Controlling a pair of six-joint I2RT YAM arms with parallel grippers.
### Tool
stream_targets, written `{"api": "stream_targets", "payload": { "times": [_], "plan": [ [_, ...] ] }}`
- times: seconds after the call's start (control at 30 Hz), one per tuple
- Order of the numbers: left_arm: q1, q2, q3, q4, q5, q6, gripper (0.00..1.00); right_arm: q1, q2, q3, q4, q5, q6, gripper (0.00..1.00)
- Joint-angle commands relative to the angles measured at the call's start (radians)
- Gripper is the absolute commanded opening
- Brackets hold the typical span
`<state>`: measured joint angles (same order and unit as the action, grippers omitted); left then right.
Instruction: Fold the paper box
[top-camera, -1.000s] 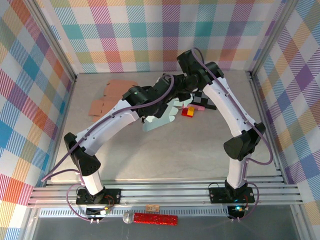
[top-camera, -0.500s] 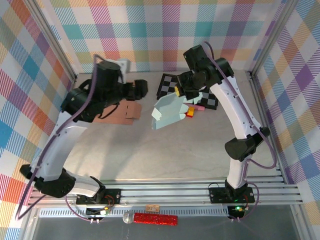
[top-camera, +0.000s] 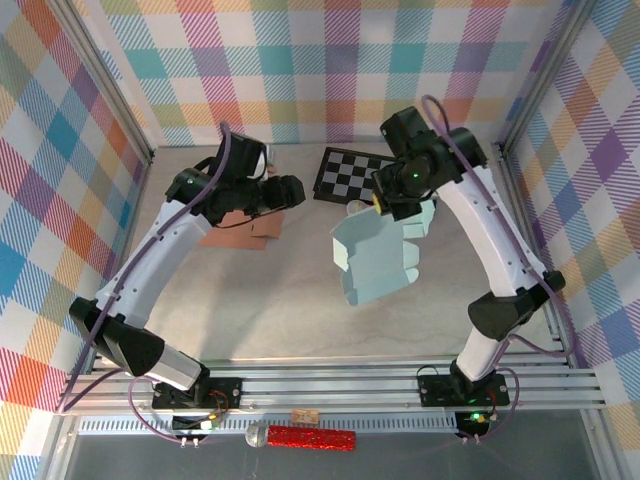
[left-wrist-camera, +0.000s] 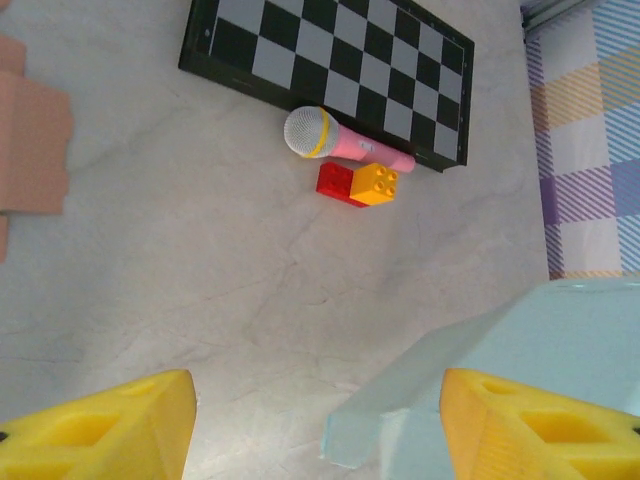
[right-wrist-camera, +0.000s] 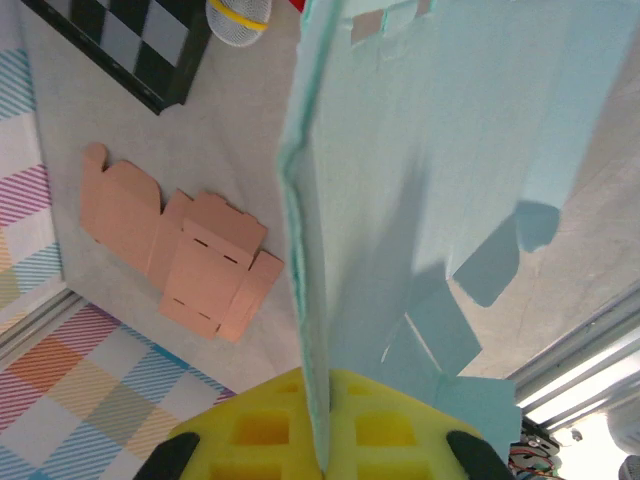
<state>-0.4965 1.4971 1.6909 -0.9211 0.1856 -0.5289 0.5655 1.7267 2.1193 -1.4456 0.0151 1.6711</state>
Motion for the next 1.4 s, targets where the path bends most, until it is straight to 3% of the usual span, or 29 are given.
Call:
{"api": "stream_targets", "payload": {
  "times": [0.0, 0.2, 0.37, 0.73, 1.37],
  "plan": [
    [0.007, -0.009, -0.014, -0.025, 0.035, -0.016, 0.63, 0.021, 0.013, -0.141, 0.187, -0.021, 0.028, 0.00],
    [0.007, -0.032, -0.107, -0.008, 0.051, 0.013, 0.59, 0.030, -0.042, -0.441, 0.518, 0.005, 0.023, 0.00],
    [-0.006, -0.038, -0.181, 0.011, 0.078, 0.023, 0.58, 0.030, -0.056, -0.589, 0.689, 0.004, 0.011, 0.00],
    [-0.097, 0.036, -0.231, 0.107, 0.053, -0.042, 0.62, 0.032, -0.046, -0.729, 0.864, -0.003, -0.021, 0.00],
    [-0.150, 0.211, -0.231, 0.246, 0.115, -0.086, 0.50, 0.031, -0.012, -0.738, 0.869, -0.024, -0.021, 0.00]
  ]
}}
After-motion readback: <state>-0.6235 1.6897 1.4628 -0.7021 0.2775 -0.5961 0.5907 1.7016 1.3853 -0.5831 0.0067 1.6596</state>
